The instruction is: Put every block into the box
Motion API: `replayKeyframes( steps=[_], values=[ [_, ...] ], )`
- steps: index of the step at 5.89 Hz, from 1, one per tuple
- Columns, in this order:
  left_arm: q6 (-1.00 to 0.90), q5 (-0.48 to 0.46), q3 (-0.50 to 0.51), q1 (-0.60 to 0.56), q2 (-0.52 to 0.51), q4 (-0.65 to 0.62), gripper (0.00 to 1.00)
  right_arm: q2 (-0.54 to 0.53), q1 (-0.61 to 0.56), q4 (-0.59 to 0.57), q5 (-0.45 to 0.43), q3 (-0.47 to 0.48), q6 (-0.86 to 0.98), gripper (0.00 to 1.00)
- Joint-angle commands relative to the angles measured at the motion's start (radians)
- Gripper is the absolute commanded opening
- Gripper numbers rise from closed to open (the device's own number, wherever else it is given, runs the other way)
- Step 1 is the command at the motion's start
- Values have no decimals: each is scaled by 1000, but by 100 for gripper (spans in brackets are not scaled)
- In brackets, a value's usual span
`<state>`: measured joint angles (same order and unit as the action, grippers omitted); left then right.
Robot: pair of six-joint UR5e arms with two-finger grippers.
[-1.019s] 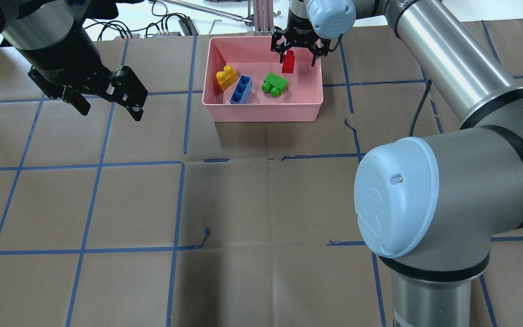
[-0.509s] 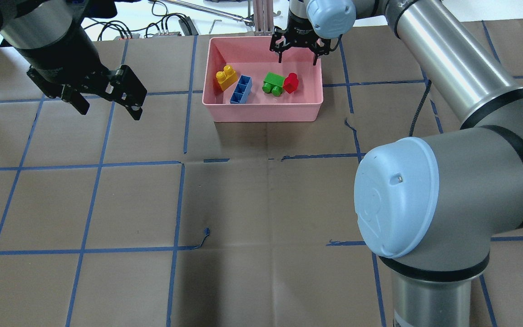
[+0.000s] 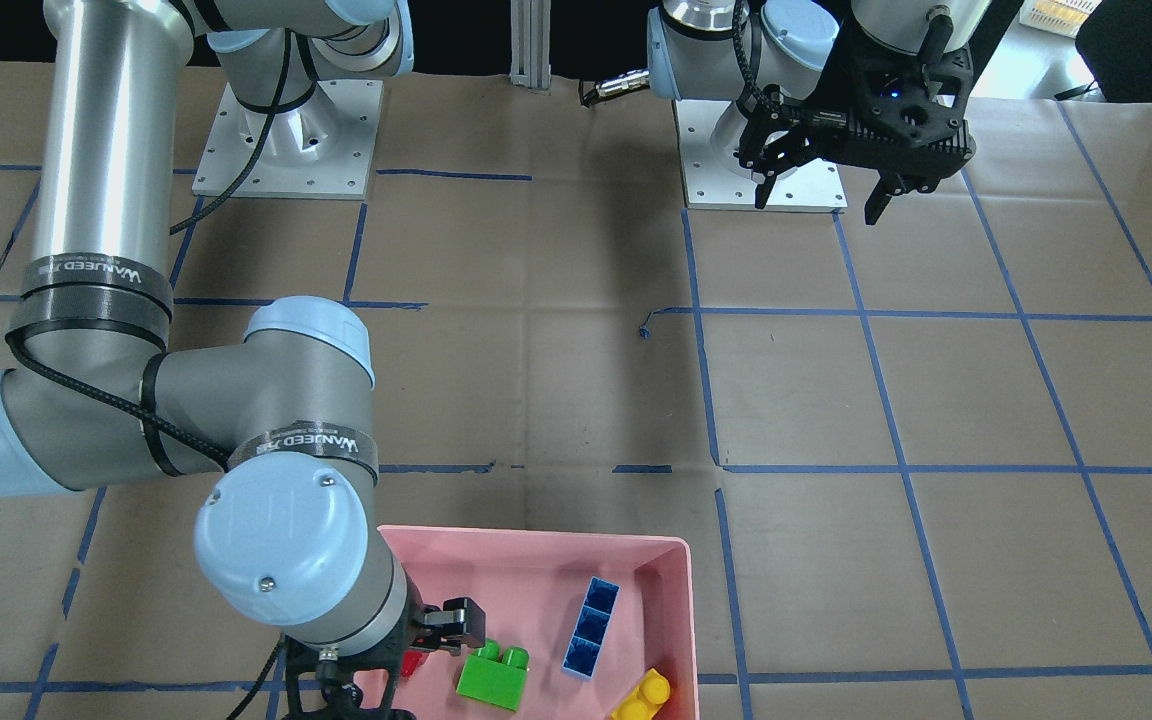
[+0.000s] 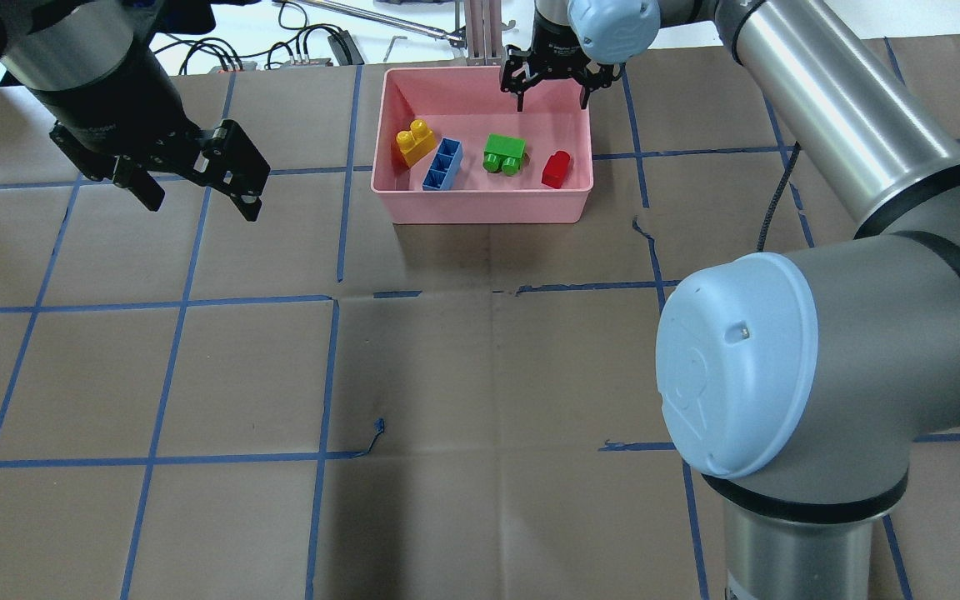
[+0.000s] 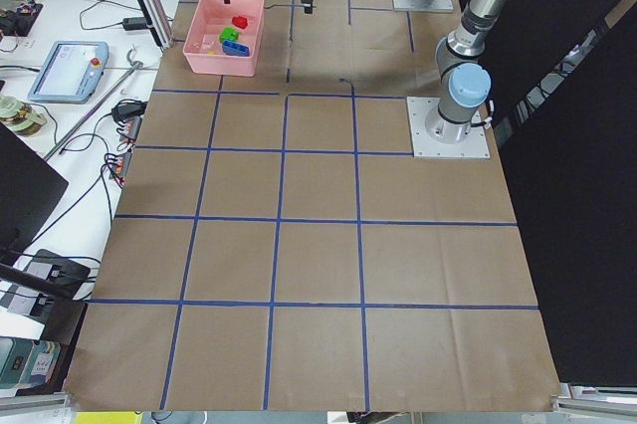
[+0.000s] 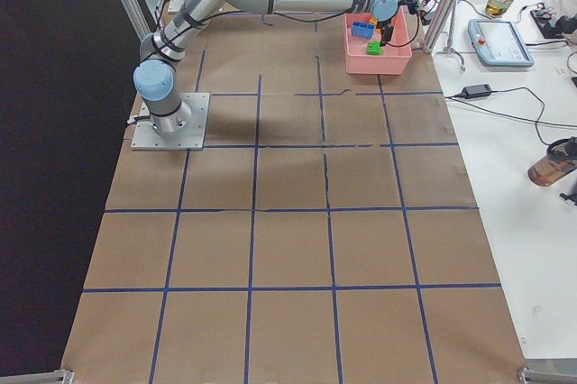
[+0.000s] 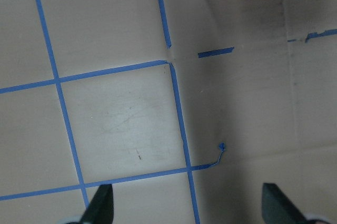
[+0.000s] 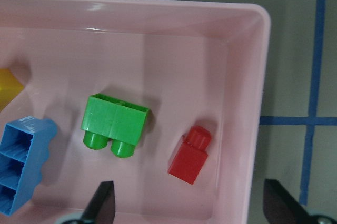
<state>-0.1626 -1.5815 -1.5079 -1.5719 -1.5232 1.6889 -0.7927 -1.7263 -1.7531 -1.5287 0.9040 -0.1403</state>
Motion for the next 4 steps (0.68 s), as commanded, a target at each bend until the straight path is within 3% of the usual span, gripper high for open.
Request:
replayKeyframes(
  steps=[1, 2, 4],
  values=[
    [0, 0, 0, 0, 0, -1, 99, -107, 78, 149, -2, 9, 69, 99],
    [0, 0, 0, 0, 0, -1, 99, -175, 108, 269, -4, 15, 99, 99],
    [0, 0, 1, 0, 0, -1, 99, -308, 123, 377, -7, 102, 100, 99]
  ],
)
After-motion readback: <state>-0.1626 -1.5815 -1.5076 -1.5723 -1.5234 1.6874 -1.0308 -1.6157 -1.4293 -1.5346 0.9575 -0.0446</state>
